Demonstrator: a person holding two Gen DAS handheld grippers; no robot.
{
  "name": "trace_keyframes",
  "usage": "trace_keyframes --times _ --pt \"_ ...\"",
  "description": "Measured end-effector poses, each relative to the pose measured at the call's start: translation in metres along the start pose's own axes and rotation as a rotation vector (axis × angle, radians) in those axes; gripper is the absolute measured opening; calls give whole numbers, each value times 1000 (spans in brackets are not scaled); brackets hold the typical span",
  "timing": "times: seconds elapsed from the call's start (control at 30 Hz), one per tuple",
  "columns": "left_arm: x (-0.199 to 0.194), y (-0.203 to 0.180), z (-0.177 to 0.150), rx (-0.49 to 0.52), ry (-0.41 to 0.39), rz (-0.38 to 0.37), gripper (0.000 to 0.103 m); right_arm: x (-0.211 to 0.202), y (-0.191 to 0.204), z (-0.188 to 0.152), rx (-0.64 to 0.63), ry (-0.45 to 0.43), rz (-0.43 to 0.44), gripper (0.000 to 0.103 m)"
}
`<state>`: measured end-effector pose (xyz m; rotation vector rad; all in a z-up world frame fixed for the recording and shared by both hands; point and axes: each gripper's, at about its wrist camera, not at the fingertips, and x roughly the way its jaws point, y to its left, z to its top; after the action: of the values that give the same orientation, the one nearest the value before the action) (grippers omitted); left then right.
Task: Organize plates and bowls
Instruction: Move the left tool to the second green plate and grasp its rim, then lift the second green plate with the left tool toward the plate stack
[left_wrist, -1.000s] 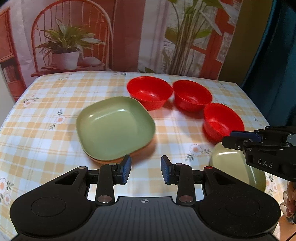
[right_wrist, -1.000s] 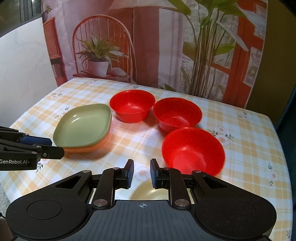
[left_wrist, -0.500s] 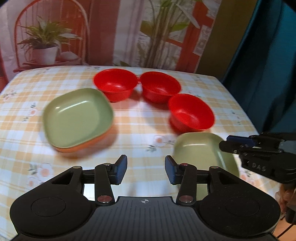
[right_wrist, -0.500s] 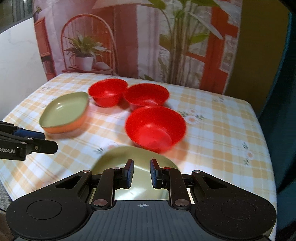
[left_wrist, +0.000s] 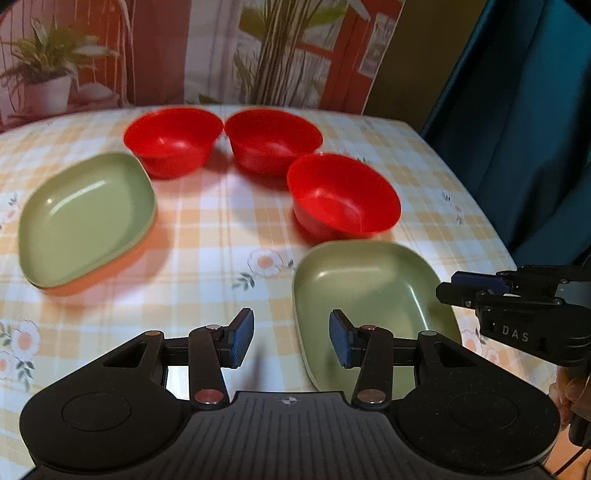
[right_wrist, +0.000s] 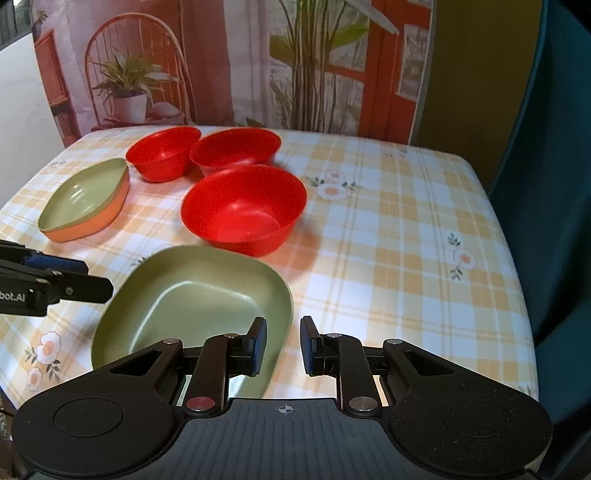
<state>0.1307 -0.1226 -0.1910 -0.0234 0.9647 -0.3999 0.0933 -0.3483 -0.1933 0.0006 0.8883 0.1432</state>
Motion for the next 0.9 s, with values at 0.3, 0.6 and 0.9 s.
trace_keyframes --times 0.3,0.6,0.9 --pt "15 -5 -5 30 40 -23 47 11 -2 -6 19 34 16 19" --pt "22 -4 -10 33 79 -51 25 16 6 -5 4 45 35 17" --pt "22 -2 -11 31 79 -46 20 18 10 -3 5 43 36 17"
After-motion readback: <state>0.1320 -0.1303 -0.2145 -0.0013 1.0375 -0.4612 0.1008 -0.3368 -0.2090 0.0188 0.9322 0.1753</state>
